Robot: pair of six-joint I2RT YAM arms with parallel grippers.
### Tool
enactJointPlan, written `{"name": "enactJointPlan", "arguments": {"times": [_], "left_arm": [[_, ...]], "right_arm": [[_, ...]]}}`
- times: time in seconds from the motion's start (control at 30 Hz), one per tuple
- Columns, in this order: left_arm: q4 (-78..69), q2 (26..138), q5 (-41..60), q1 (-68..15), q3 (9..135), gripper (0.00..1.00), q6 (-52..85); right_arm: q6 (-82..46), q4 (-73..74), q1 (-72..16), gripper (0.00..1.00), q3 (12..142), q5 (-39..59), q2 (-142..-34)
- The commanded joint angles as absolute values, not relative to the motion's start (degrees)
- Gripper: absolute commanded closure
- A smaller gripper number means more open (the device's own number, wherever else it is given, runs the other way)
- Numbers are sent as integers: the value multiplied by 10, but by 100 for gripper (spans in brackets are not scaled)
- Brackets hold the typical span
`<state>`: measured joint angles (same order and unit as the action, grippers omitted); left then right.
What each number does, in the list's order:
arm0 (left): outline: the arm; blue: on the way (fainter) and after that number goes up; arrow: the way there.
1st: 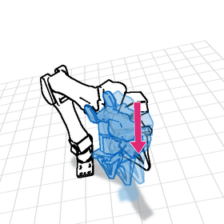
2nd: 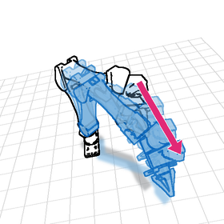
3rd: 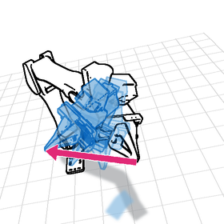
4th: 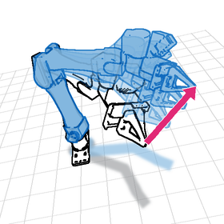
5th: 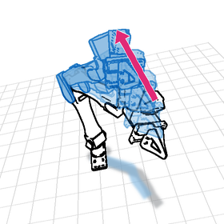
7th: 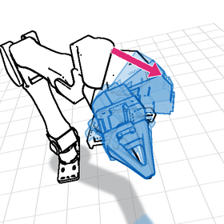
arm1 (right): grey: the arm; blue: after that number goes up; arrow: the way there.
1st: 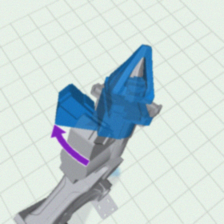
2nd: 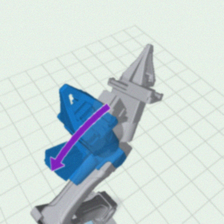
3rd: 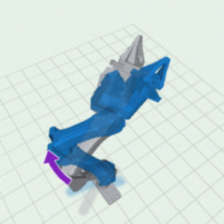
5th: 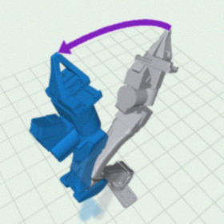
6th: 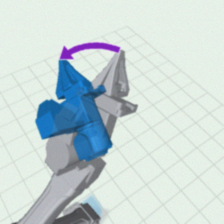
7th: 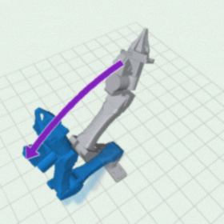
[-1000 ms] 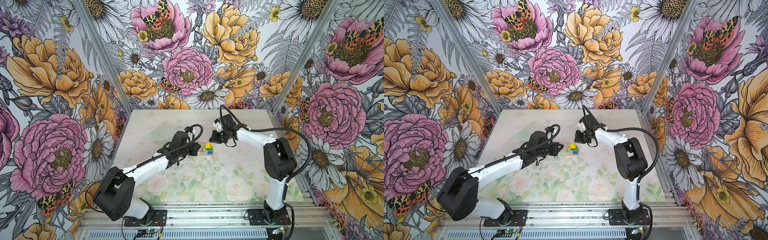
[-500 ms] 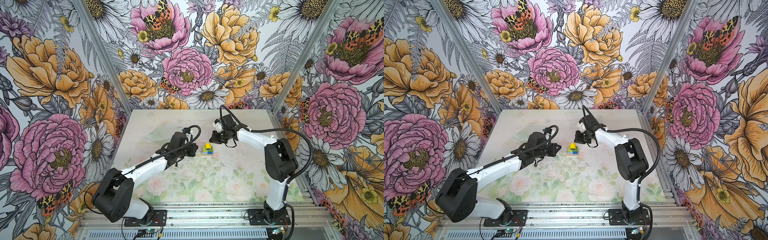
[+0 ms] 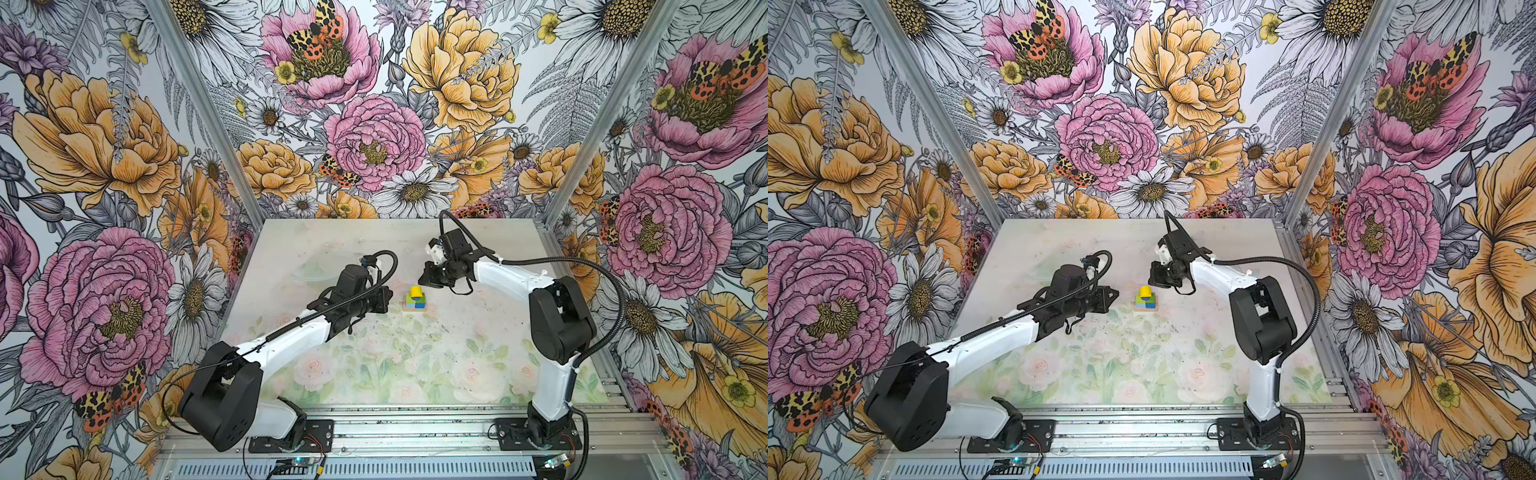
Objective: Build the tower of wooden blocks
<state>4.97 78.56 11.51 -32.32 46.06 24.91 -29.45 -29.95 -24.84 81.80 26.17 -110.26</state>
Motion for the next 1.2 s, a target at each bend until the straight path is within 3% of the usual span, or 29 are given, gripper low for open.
{"name": "enactJointPlan", "arguments": {"times": [0.0,1.17], "left_arm": [[51,774,102,-317,452,100,237],[52,773,101,-316,447,100,236]], "right_arm": [[-294,-296,-254,100,815,252,-1085],[-295,-296,-258,100,806,248,-1078]]}}
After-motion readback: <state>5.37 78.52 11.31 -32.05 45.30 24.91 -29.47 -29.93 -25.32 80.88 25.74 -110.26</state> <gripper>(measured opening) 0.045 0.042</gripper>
